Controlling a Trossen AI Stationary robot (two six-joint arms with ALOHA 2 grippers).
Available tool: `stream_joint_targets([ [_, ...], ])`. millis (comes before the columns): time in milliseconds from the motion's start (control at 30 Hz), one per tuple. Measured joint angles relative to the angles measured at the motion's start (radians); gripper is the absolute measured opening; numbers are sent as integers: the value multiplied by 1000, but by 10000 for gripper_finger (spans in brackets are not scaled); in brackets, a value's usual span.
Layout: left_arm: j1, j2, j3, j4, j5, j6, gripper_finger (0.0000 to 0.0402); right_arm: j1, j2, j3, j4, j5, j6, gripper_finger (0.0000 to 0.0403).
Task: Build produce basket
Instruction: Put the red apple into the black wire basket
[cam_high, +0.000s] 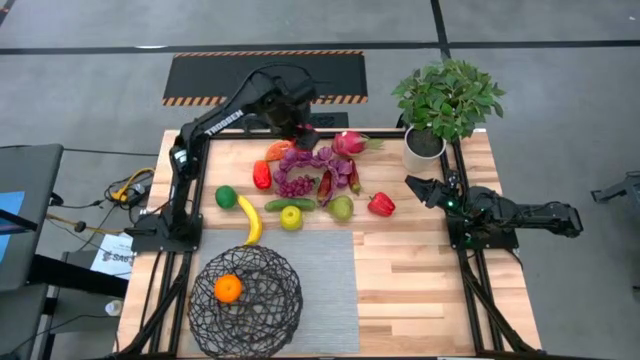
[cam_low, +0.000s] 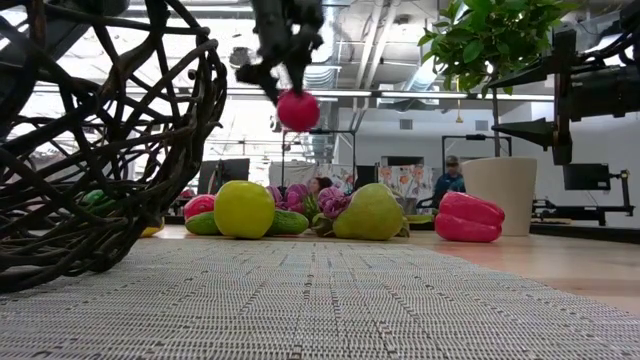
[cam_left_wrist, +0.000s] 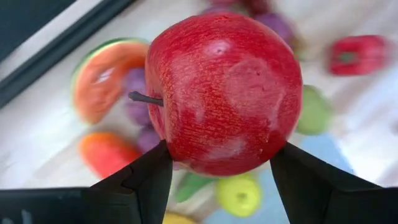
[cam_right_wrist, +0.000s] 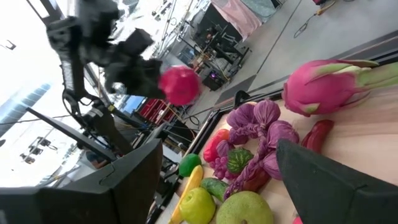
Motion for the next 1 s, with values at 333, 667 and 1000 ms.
stream_joint_targets([
  [333, -205, -134, 15, 206, 105, -139, 227, 0, 0, 0, 0, -4, 0, 333],
  [667, -388, -306, 15, 420, 115, -226, 230, 0, 0, 0, 0, -8, -1, 333],
  [1000, -581, -443, 15, 720, 96, -56, 230, 0, 0, 0, 0, -9, -1, 333],
])
